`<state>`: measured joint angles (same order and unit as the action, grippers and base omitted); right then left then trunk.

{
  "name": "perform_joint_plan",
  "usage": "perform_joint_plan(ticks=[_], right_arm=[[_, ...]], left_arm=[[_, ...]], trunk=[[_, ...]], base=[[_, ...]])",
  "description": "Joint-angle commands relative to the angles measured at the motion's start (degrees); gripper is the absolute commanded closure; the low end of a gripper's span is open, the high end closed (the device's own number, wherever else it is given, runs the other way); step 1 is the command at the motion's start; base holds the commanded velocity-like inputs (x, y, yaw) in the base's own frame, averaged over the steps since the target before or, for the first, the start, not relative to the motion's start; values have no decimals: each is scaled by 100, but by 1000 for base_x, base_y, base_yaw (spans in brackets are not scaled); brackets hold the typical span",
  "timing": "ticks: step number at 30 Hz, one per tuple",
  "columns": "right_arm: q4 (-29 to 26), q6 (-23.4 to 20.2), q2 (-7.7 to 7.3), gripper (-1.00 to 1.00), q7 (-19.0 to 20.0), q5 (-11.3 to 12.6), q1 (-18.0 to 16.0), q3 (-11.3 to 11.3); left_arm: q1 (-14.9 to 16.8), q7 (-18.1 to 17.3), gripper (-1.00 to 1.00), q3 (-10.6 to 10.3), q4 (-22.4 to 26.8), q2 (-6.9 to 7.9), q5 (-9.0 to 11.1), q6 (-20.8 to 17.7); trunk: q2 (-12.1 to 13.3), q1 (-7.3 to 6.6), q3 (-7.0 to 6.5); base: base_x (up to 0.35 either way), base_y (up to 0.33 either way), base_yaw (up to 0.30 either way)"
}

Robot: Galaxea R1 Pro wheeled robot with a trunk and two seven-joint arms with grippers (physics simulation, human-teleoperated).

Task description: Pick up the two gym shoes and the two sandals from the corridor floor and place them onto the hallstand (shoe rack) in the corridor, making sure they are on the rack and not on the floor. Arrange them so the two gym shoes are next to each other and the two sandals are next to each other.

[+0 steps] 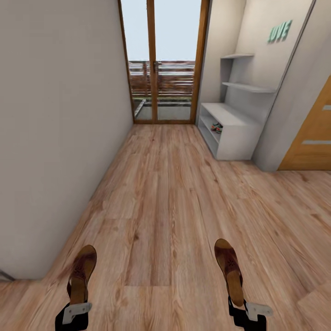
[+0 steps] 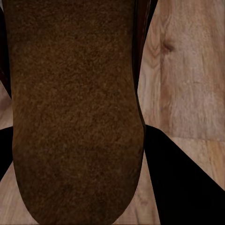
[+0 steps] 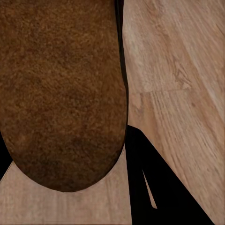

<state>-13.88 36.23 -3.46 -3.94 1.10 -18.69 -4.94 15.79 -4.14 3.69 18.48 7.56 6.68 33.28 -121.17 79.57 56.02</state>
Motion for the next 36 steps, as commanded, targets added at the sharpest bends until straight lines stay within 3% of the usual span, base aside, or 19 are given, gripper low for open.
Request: perform_joint_plan(ticks=[1, 36], right_arm=[[4, 16, 1, 100, 10, 30, -4, -7], [5, 16, -5, 100, 25, 30, -4, -7]], left_arm=[[3, -38, 100, 12, -10, -1, 42, 11], [5, -34, 100, 18, -49, -18, 51, 18]], trunk=[[-2, 3, 4], [-2, 3, 4]], base=[[337, 0, 0], [337, 0, 0]])
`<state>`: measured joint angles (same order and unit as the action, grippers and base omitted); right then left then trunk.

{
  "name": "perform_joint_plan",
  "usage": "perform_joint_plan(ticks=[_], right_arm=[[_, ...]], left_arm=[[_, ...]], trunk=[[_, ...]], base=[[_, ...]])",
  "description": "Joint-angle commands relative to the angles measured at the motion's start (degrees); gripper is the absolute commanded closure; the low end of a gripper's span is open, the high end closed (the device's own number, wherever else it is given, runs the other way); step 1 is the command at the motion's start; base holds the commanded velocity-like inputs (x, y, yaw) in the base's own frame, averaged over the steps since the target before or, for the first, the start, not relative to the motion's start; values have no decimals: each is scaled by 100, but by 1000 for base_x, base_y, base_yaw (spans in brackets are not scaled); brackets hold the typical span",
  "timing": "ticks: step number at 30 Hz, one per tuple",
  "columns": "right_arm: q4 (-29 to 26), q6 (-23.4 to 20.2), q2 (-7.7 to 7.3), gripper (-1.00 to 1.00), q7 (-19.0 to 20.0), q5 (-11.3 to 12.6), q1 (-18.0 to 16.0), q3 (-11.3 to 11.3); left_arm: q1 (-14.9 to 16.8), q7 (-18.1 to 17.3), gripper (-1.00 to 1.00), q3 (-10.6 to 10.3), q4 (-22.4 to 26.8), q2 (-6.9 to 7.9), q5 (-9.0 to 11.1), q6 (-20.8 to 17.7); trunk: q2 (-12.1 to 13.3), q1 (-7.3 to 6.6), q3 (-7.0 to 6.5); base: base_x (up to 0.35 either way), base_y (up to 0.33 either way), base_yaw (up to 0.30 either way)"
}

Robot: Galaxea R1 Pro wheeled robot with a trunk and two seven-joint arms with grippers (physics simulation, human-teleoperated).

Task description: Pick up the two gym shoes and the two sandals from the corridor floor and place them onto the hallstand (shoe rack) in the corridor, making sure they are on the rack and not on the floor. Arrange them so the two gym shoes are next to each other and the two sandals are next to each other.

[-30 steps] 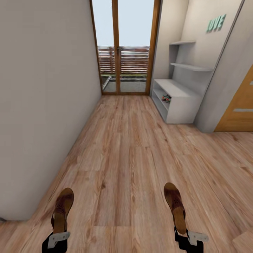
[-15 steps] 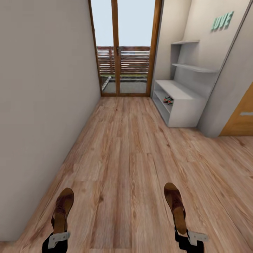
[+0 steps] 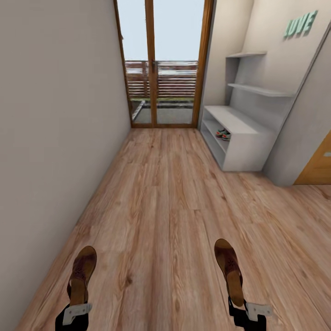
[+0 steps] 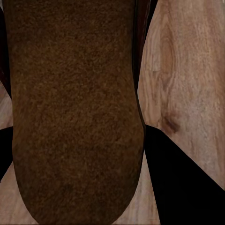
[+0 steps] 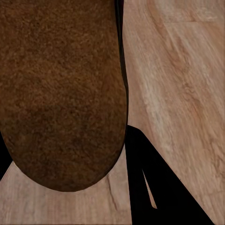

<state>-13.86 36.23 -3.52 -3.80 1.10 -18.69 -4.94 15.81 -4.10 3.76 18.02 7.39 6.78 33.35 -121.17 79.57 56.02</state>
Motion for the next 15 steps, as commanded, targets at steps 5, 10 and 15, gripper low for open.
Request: perform_joint_plan(ticks=[5, 10, 15], right_arm=[[6, 16, 6, 100, 11, 31, -4, -7], [6, 16, 7, 100, 11, 29, -4, -6], [6, 16, 8, 100, 11, 24, -4, -4]], left_arm=[[4, -39, 100, 11, -2, -1, 42, 11], [3, -40, 100, 9, -3, -1, 38, 9], [3, -40, 100, 5, -5, -1, 37, 10]], trunk=[[-2, 3, 4], [-2, 3, 4], [-2, 3, 4]], base=[[337, 0, 0], [337, 0, 0], [337, 0, 0]])
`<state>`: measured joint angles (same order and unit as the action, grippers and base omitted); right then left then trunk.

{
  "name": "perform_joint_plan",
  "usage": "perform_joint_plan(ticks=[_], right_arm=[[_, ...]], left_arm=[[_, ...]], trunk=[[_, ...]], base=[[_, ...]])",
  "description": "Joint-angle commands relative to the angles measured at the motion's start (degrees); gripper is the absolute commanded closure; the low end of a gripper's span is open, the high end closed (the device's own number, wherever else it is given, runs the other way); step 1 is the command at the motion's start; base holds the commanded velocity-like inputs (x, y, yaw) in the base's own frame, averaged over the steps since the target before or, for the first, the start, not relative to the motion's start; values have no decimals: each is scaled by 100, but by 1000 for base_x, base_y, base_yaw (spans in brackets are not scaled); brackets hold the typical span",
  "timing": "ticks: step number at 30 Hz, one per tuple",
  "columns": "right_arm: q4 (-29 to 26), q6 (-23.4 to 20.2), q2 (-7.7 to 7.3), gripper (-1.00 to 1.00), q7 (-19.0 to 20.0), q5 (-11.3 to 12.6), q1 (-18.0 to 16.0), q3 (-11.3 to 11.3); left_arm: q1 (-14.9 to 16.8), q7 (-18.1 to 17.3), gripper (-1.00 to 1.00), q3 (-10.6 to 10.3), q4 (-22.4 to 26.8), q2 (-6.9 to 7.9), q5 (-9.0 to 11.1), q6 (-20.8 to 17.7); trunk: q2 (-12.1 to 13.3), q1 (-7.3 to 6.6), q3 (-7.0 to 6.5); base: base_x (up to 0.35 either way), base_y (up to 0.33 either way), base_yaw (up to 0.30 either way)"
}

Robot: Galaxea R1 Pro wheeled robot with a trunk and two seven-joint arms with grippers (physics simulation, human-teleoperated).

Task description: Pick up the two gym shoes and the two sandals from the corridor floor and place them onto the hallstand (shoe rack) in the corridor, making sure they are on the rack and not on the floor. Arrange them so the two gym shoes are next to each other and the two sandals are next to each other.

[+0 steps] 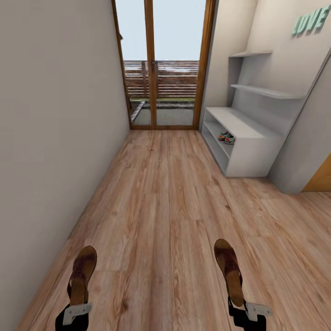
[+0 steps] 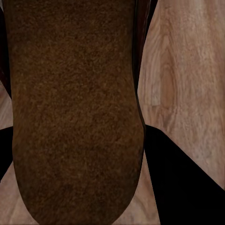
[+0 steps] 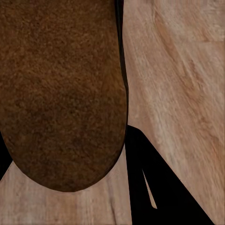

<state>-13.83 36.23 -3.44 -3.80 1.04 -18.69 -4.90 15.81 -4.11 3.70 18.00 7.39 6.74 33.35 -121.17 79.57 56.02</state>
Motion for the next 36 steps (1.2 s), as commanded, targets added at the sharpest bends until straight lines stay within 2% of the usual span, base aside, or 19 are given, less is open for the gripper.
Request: perform_joint_plan(ticks=[1, 36], right_arm=[[3, 16, 1, 100, 11, 32, -4, -9], [3, 16, -8, 100, 20, 28, -4, -4]], left_arm=[[3, -38, 100, 13, -5, -1, 40, 10], [2, -39, 100, 14, -5, -1, 37, 12]], trunk=[[-2, 3, 4], [-2, 3, 4]], base=[[337, 0, 0], [337, 0, 0]])
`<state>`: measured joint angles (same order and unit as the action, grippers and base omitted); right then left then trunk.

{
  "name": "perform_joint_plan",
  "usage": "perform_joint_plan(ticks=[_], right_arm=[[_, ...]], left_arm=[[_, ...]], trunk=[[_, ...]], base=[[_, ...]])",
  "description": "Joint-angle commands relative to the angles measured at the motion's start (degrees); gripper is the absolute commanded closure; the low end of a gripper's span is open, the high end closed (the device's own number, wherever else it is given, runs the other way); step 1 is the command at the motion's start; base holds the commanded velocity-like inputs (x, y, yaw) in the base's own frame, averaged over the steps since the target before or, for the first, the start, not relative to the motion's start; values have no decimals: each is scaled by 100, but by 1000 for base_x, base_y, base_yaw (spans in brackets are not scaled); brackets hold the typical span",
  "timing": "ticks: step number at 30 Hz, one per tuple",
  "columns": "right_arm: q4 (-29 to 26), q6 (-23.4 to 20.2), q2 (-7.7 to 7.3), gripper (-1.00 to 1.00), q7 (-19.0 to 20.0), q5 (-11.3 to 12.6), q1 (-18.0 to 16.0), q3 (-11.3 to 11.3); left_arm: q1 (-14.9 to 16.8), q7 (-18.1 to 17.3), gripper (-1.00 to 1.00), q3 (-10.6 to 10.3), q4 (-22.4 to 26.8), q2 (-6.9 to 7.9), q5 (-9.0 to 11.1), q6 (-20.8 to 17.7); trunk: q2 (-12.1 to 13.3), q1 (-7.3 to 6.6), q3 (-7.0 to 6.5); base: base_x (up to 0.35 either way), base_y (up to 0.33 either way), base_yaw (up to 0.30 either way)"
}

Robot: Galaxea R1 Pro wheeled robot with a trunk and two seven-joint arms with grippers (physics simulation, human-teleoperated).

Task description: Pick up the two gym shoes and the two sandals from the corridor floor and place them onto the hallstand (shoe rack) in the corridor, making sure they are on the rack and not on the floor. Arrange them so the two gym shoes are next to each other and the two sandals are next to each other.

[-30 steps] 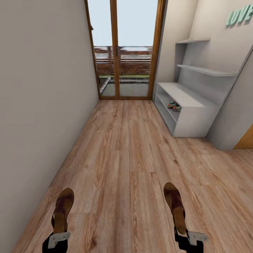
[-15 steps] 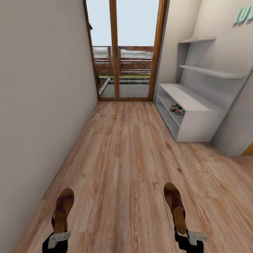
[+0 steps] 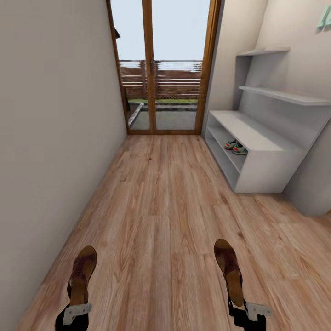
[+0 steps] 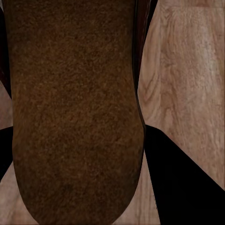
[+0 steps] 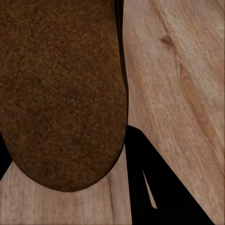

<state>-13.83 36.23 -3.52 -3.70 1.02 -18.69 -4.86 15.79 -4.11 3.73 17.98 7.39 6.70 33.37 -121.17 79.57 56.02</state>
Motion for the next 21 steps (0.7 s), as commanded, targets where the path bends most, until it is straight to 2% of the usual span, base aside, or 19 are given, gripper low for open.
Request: perform_joint_plan(ticks=[1, 21], right_arm=[[3, 15, 1, 100, 10, 30, -4, -9], [5, 15, 1, 100, 10, 30, -4, -6]], left_arm=[[3, -38, 100, 12, -3, -1, 41, 11], [7, -40, 100, 10, -4, -1, 43, 12]], trunk=[[-2, 3, 4], [-2, 3, 4]], base=[[337, 0, 0], [337, 0, 0]])
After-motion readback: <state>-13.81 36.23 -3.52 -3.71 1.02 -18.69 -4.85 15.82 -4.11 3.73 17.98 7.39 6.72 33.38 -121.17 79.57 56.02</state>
